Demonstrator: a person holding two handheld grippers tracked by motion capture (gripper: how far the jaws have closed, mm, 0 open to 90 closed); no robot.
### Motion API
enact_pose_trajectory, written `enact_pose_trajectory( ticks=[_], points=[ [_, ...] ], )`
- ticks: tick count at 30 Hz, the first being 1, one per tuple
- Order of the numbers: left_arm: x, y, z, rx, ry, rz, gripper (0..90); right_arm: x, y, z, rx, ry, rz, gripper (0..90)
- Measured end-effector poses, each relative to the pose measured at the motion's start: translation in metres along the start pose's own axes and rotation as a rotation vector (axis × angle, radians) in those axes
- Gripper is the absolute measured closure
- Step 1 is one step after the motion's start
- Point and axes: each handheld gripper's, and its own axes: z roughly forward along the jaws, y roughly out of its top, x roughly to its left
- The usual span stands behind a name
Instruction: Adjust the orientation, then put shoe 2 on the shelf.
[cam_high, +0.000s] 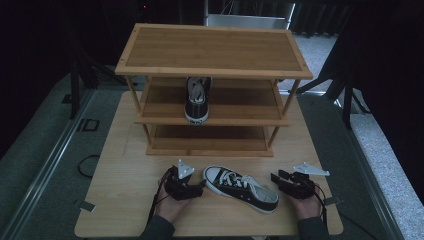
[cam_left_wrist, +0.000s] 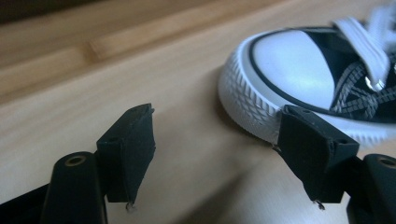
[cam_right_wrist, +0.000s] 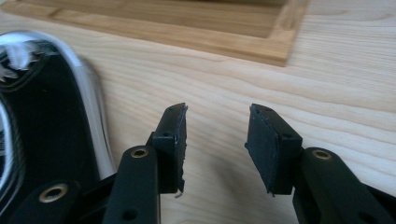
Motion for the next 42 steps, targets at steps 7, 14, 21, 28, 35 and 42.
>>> enact_pose_trajectory(
  ticks=[7,14,21,28,35,42],
  points=[
    [0.005,0.019,0.022,-0.006,0.006,-0.029,30.8,0.01,0.004,-0.006,-0.006,0.013,-0.011,70.2],
    [0.004,0.031,0.034,0.005,-0.017,-0.046,31.0,0.022,0.009,-0.013,-0.011,0.045,-0.013,71.2],
    [0.018,0.022,0.019,-0.002,-0.008,-0.069,31.6,0.05,0.013,-0.025,-0.011,0.063,-0.06,68.2],
    [0.042,0.001,-0.005,-0.02,0.047,-0.097,33.1,0.074,0.019,-0.033,-0.031,0.08,-0.112,65.8],
    [0.052,-0.006,-0.018,-0.036,0.052,-0.149,33.4,0.089,0.025,-0.038,-0.053,0.124,-0.129,66.4],
    [0.051,-0.012,-0.031,-0.044,0.051,-0.153,33.3,0.097,0.026,-0.039,-0.043,0.144,-0.144,69.1]
  ],
)
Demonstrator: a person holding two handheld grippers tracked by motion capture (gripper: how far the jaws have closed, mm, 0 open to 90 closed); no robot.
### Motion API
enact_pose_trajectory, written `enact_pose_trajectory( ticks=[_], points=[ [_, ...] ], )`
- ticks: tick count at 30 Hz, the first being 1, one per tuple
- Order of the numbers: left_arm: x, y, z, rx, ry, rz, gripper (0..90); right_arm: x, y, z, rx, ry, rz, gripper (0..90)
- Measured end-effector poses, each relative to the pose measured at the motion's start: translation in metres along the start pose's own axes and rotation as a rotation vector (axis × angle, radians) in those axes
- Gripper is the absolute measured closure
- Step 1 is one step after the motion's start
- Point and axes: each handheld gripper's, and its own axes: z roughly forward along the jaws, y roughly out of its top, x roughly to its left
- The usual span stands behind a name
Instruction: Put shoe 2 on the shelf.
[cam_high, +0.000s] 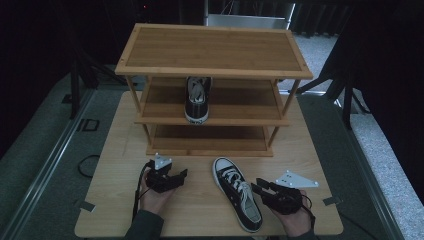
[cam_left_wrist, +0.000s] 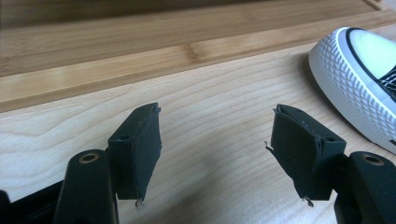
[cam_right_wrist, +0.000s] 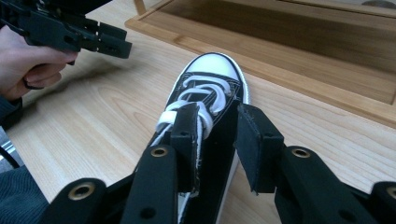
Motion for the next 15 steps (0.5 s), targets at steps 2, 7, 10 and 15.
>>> enact_pose_trajectory(
  ticks=[2,7,10,15],
  points=[
    [0.001,-0.001,-0.004,-0.012,0.005,-0.004,33.4,0.003,0.001,0.0,0.002,0.007,-0.006,69.7],
    [0.001,-0.003,-0.005,-0.027,0.014,-0.021,34.3,0.006,0.001,0.003,0.019,0.013,-0.013,71.4],
    [0.0,-0.003,-0.003,-0.019,0.011,-0.022,34.3,0.006,-0.001,0.007,0.042,0.006,-0.017,72.6],
    [0.0,-0.003,-0.002,-0.016,0.009,-0.019,34.3,0.007,-0.005,0.015,0.1,0.005,-0.014,74.3]
  ],
)
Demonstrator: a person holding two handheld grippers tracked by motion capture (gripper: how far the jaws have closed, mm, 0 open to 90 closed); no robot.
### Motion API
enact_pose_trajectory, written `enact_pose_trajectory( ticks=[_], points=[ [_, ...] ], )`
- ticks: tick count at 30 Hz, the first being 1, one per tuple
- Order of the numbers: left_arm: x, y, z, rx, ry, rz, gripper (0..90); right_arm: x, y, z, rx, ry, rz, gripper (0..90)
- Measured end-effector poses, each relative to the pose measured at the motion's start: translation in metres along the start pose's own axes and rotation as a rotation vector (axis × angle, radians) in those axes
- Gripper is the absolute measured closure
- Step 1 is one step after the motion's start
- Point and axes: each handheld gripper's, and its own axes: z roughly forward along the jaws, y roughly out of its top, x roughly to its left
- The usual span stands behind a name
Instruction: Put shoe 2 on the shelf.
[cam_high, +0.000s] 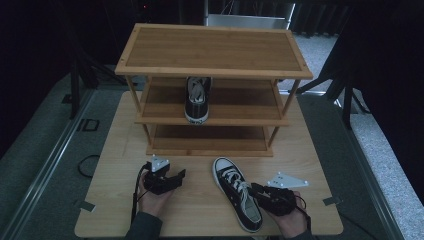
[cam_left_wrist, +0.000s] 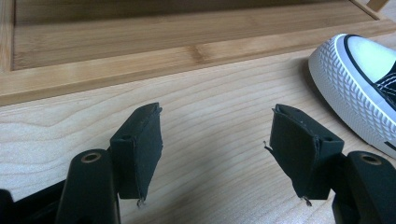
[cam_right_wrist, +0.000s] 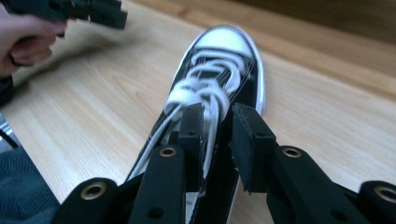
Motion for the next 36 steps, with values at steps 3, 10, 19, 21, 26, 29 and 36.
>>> enact_pose_trajectory(
  ticks=[3,10,19,21,26,29,36],
  points=[
    [0.0,0.0,0.0,0.002,-0.001,-0.004,34.3,0.0,-0.003,0.007,0.035,-0.005,0.006,76.8],
    [-0.001,-0.001,0.003,0.01,-0.006,-0.001,34.3,-0.002,-0.006,0.017,0.07,0.0,0.036,77.7],
    [-0.003,-0.002,0.006,0.019,-0.011,0.003,34.3,-0.005,-0.006,0.024,0.057,0.039,0.087,87.0],
    [-0.003,-0.002,0.006,0.02,-0.012,0.003,34.3,-0.007,-0.007,0.024,0.044,0.056,0.114,87.6],
    [-0.002,-0.002,0.007,0.024,-0.011,-0.003,34.3,-0.01,-0.008,0.023,0.019,0.076,0.147,88.2],
    [-0.001,-0.003,0.008,0.028,-0.008,-0.007,34.3,-0.011,-0.008,0.022,0.011,0.086,0.164,88.3],
    [0.002,-0.003,0.008,0.026,-0.019,-0.049,34.4,-0.009,-0.005,0.019,-0.014,0.097,0.177,88.4]
  ],
)
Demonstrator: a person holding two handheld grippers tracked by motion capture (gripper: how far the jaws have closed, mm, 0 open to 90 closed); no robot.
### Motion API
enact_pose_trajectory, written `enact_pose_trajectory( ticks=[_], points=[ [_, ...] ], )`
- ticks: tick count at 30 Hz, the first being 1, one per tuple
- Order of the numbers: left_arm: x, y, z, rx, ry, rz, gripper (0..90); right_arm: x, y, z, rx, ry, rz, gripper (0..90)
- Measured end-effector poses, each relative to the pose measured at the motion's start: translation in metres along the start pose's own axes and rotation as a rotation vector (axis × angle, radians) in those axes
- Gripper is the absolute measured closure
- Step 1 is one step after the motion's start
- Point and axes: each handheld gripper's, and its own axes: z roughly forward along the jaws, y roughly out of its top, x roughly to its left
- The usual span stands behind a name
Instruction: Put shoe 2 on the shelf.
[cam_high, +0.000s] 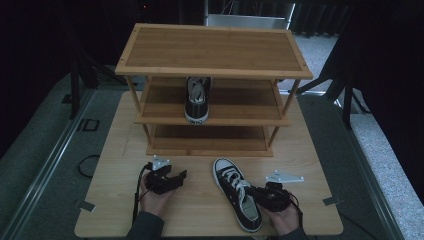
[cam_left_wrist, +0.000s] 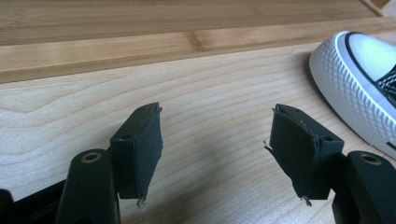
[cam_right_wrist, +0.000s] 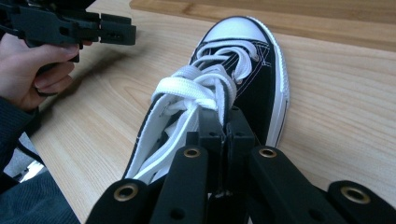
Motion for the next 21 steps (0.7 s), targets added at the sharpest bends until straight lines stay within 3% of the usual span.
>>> enact_pose_trajectory(
  ticks=[9,21],
  points=[
    [0.0,0.0,0.0,0.003,-0.006,-0.004,34.4,-0.001,0.009,-0.008,-0.032,0.021,0.021,88.3],
    [0.004,0.0,-0.002,0.002,-0.011,-0.022,34.5,0.0,0.046,-0.025,-0.086,0.051,0.003,88.3]
  ],
)
